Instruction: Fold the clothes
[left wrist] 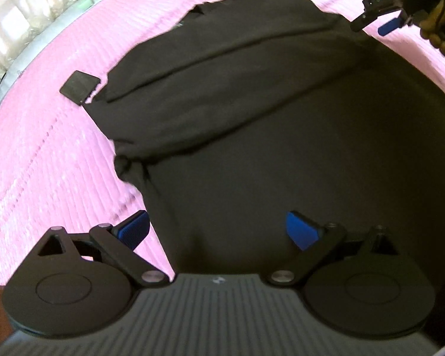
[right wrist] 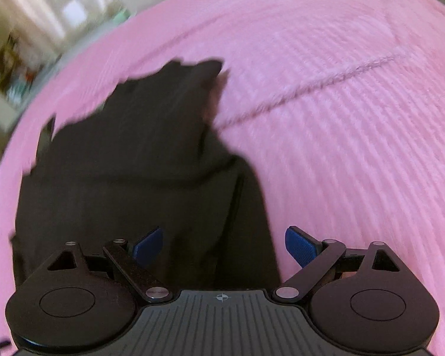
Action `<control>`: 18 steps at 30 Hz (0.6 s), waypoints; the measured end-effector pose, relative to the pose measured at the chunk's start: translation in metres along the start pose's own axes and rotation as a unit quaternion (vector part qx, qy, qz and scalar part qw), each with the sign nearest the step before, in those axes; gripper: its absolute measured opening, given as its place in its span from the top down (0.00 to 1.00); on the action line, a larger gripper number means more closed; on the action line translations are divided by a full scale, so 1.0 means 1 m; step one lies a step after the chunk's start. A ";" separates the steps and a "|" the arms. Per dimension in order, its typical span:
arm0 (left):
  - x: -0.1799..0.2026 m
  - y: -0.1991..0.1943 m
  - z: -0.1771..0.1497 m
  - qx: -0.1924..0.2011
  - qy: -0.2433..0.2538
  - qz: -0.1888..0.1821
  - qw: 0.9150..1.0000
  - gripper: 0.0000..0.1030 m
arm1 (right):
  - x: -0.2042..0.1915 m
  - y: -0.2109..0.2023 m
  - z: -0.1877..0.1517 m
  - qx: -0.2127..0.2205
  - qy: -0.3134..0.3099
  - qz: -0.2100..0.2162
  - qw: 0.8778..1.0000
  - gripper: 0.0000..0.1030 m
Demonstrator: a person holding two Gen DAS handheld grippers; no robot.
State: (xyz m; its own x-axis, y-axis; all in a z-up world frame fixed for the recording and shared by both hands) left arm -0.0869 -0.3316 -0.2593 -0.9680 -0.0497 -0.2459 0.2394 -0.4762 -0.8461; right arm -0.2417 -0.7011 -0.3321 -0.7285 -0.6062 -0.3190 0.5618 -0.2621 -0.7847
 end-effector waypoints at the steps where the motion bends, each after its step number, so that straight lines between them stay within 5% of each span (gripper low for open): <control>1: 0.003 -0.001 -0.006 0.001 0.004 -0.004 1.000 0.06 | -0.005 -0.006 -0.010 -0.003 -0.009 -0.001 1.000 0.11; 13: 0.035 -0.014 -0.078 0.057 0.042 -0.071 0.995 0.07 | -0.055 -0.062 -0.118 -0.042 -0.129 0.003 0.991 0.11; 18: 0.047 -0.016 -0.091 0.074 0.014 -0.077 0.994 0.07 | -0.057 -0.052 -0.144 -0.067 -0.254 0.003 0.965 0.11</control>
State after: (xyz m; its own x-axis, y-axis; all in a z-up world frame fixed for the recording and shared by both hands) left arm -0.1297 -0.2464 -0.3004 -0.9894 0.0580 -0.1333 0.0723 -0.5997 -0.7969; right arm -0.2859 -0.5451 -0.3493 -0.4212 -0.9057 -0.0483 0.4849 -0.1798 -0.8559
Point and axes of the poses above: each gripper's, at about its wrist camera, not at the fingertips, and y roughly the way its jaws point, x to its right, z to its top, the point moved 4 cm from there along y, roughly the way its jaws point, and after that the axes turned 6 degrees about x, right-handed, at the moved point
